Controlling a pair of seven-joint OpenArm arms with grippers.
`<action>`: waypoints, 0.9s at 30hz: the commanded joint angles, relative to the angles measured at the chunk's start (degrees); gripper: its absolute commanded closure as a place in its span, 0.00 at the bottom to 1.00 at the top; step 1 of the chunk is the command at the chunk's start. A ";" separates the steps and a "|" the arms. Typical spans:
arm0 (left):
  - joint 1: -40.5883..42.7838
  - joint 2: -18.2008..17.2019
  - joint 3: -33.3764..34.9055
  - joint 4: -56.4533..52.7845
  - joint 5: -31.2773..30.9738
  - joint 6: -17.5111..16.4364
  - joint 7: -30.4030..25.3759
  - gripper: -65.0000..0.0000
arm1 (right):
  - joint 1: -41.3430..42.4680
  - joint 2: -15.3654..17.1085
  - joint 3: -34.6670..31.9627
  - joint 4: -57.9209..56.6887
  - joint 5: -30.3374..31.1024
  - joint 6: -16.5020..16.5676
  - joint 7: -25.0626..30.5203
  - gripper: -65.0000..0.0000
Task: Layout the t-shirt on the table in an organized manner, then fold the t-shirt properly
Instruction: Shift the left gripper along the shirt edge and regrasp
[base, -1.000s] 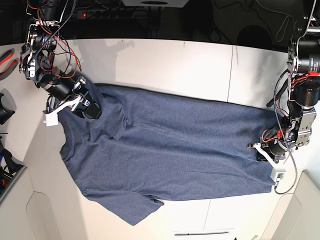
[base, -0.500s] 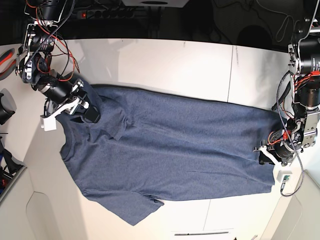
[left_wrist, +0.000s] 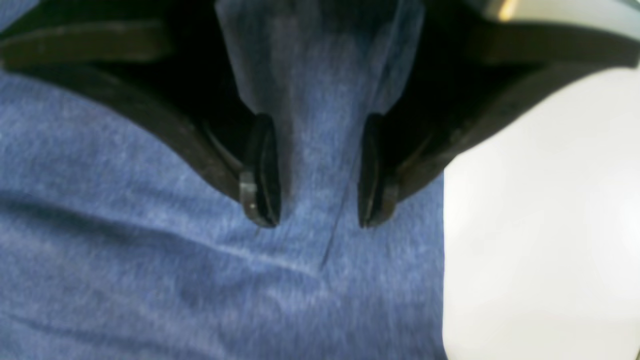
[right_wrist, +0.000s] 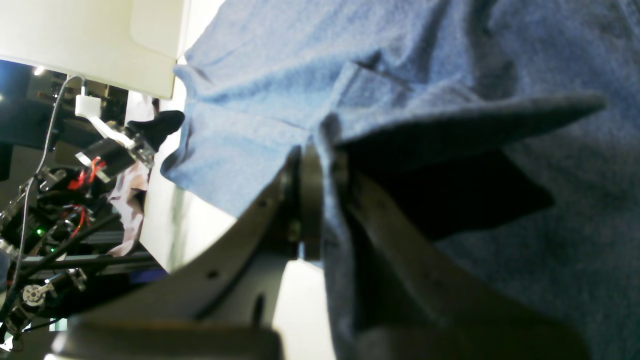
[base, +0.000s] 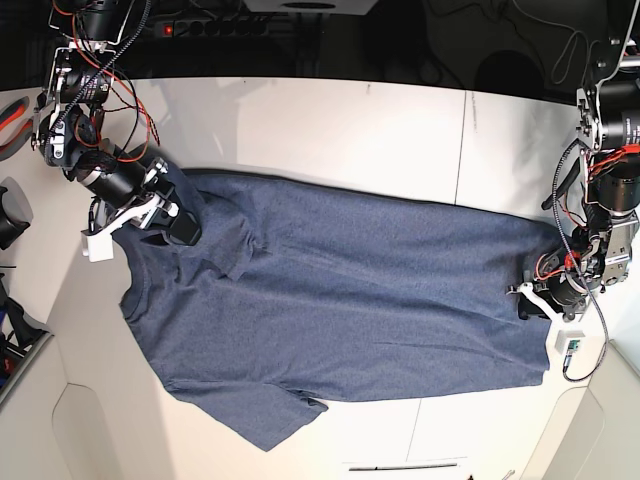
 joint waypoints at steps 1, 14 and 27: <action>-1.84 -0.66 -0.13 0.72 -0.42 0.02 -1.64 0.55 | 0.63 0.46 0.00 1.14 1.14 1.03 0.72 1.00; -1.81 1.14 -0.13 -4.37 4.55 1.62 -5.16 0.55 | 0.63 0.46 0.00 1.14 1.18 1.03 0.70 1.00; -3.10 1.38 -0.13 -4.44 4.70 3.50 -8.94 0.56 | 0.63 0.76 0.00 1.14 1.16 1.03 0.72 1.00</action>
